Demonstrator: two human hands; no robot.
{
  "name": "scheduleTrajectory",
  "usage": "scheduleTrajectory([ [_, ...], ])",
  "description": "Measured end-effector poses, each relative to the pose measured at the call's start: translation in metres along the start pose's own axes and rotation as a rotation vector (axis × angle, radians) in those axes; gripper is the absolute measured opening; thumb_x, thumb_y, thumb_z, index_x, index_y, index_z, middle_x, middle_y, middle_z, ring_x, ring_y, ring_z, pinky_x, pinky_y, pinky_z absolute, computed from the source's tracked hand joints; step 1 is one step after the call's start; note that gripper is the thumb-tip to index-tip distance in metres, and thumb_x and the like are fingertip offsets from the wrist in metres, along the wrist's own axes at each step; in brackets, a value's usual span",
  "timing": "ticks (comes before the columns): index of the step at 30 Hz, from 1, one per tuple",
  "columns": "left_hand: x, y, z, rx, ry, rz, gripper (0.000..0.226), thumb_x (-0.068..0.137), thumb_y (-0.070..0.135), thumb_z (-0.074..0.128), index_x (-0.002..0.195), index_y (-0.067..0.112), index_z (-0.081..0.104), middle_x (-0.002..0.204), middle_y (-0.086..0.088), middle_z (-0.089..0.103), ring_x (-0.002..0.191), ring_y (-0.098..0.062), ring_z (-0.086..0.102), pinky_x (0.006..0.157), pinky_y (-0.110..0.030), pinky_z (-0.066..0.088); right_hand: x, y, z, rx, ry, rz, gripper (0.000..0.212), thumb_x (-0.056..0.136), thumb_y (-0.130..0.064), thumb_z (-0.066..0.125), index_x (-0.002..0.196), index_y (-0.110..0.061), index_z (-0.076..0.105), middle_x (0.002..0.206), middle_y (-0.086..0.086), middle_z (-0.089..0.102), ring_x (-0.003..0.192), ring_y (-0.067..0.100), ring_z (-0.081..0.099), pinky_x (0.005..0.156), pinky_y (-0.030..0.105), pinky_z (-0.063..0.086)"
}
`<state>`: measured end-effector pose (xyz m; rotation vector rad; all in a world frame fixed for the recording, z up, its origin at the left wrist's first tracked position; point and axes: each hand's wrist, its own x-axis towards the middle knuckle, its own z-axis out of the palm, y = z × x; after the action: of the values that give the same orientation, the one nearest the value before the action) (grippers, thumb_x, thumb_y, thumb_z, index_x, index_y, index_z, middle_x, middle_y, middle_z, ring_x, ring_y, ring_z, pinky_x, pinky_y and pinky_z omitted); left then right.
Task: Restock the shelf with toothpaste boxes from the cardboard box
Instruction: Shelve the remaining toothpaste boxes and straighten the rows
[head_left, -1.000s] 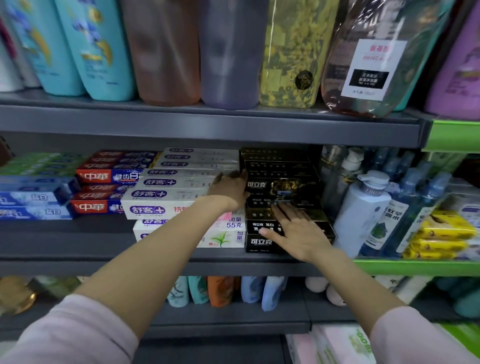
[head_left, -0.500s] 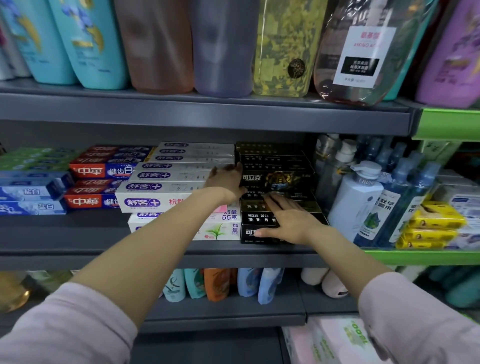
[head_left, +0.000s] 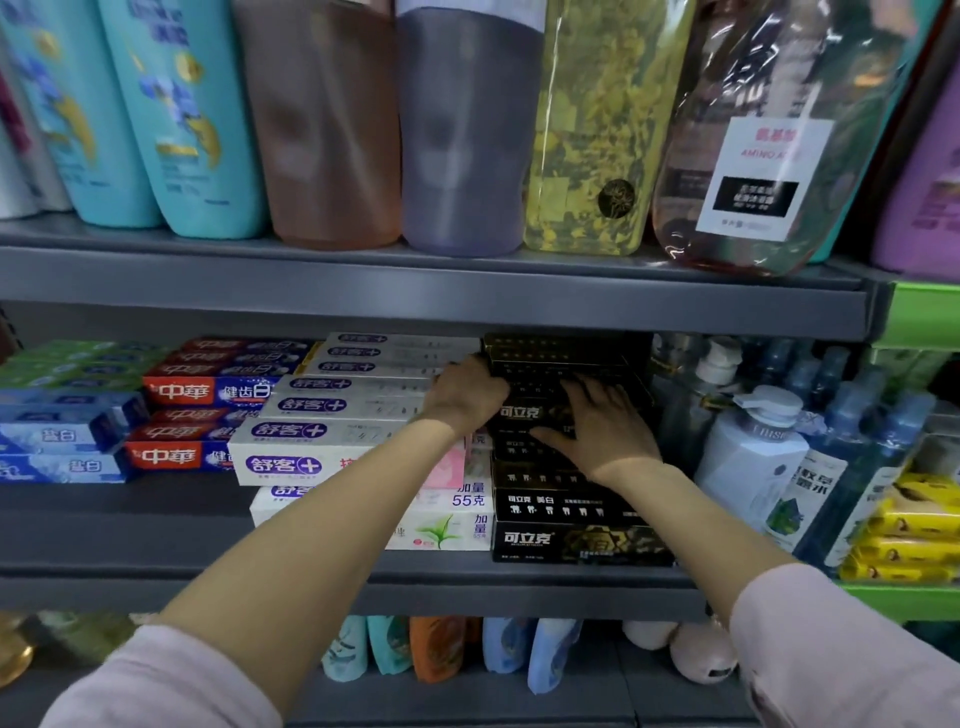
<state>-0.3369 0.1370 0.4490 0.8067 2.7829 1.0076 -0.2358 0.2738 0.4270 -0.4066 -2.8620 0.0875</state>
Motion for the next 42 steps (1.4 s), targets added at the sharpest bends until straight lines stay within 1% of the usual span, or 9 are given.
scheduleTrajectory([
  [3,0.017,0.003,-0.006,-0.132,0.003,-0.018,0.014,0.096,0.020,0.044,0.088,0.014,0.053,0.099,-0.005,0.061,0.087,-0.021,0.056,0.076,-0.029,0.043,0.020,0.004,-0.004,0.037,-0.091,-0.062,0.102,0.080,-0.066,0.055,0.152,-0.019,0.000,0.160,0.002,-0.005,0.148,0.020,-0.002,0.120,0.036,0.003],
  [6,0.036,0.000,-0.005,-0.188,-0.109,-0.020,0.026,0.093,0.035,0.051,0.110,0.017,0.056,0.109,-0.003,0.063,0.101,-0.020,0.058,0.093,-0.033,0.046,0.039,0.008,-0.002,0.044,-0.161,-0.105,0.115,0.074,-0.066,0.062,0.151,-0.018,-0.008,0.160,0.003,-0.011,0.147,0.020,-0.009,0.119,0.035,-0.001],
  [11,0.068,-0.010,0.007,-0.141,-0.166,-0.038,0.038,0.082,0.031,0.056,0.119,0.020,0.056,0.117,-0.009,0.064,0.107,-0.027,0.059,0.099,-0.043,0.045,0.048,0.010,0.011,0.001,-0.079,-0.119,0.104,0.077,-0.061,0.062,0.152,-0.019,0.003,0.160,0.000,0.004,0.146,0.021,0.009,0.119,0.034,0.009],
  [19,0.067,-0.008,0.003,-0.165,-0.197,-0.034,0.050,0.080,0.031,0.055,0.129,0.023,0.051,0.125,-0.008,0.060,0.111,-0.026,0.057,0.100,-0.042,0.044,0.049,0.009,0.008,-0.003,-0.119,-0.092,0.102,0.078,-0.060,0.062,0.152,-0.020,0.005,0.160,-0.001,0.003,0.147,0.021,0.008,0.120,0.036,0.012],
  [27,0.068,-0.007,0.003,-0.143,-0.216,-0.023,0.045,0.088,0.026,0.053,0.132,0.022,0.048,0.124,-0.008,0.060,0.111,-0.026,0.057,0.101,-0.042,0.044,0.048,0.007,0.006,-0.010,-0.132,-0.076,0.102,0.078,-0.059,0.063,0.152,-0.021,0.005,0.160,-0.002,0.003,0.147,0.021,0.010,0.120,0.036,0.013],
  [32,0.051,-0.002,0.004,-0.126,-0.119,0.052,0.042,0.091,0.026,0.051,0.133,0.018,0.050,0.129,-0.010,0.059,0.114,-0.027,0.056,0.101,-0.036,0.044,0.047,0.006,0.006,-0.021,-0.137,-0.057,0.103,0.078,-0.060,0.062,0.152,-0.021,0.004,0.160,-0.001,0.003,0.147,0.021,0.009,0.120,0.037,0.012],
  [35,0.031,0.001,-0.003,-0.003,-0.035,0.139,0.038,0.099,0.026,0.044,0.133,0.011,0.047,0.128,-0.013,0.057,0.115,-0.029,0.055,0.090,-0.026,0.042,0.042,0.003,0.004,-0.026,-0.121,-0.031,0.100,0.079,-0.059,0.061,0.152,-0.021,0.005,0.160,-0.002,0.004,0.147,0.021,0.010,0.118,0.037,0.011],
  [37,0.020,-0.003,-0.011,0.064,0.006,0.158,0.037,0.100,0.026,0.042,0.134,0.012,0.048,0.128,-0.013,0.057,0.114,-0.029,0.055,0.087,-0.027,0.042,0.036,-0.003,0.004,-0.031,-0.086,-0.020,0.095,0.082,-0.055,0.061,0.152,-0.021,0.007,0.160,-0.001,0.005,0.146,0.022,0.011,0.118,0.037,0.009],
  [42,-0.007,-0.020,-0.034,0.110,0.109,0.035,0.033,0.097,0.020,0.045,0.129,0.015,0.054,0.127,-0.010,0.060,0.112,-0.029,0.058,0.098,-0.035,0.045,0.014,-0.036,0.000,0.047,0.013,-0.098,0.073,0.092,-0.037,0.056,0.151,-0.023,0.016,0.159,-0.004,0.009,0.146,0.022,0.013,0.118,0.033,0.011],
])
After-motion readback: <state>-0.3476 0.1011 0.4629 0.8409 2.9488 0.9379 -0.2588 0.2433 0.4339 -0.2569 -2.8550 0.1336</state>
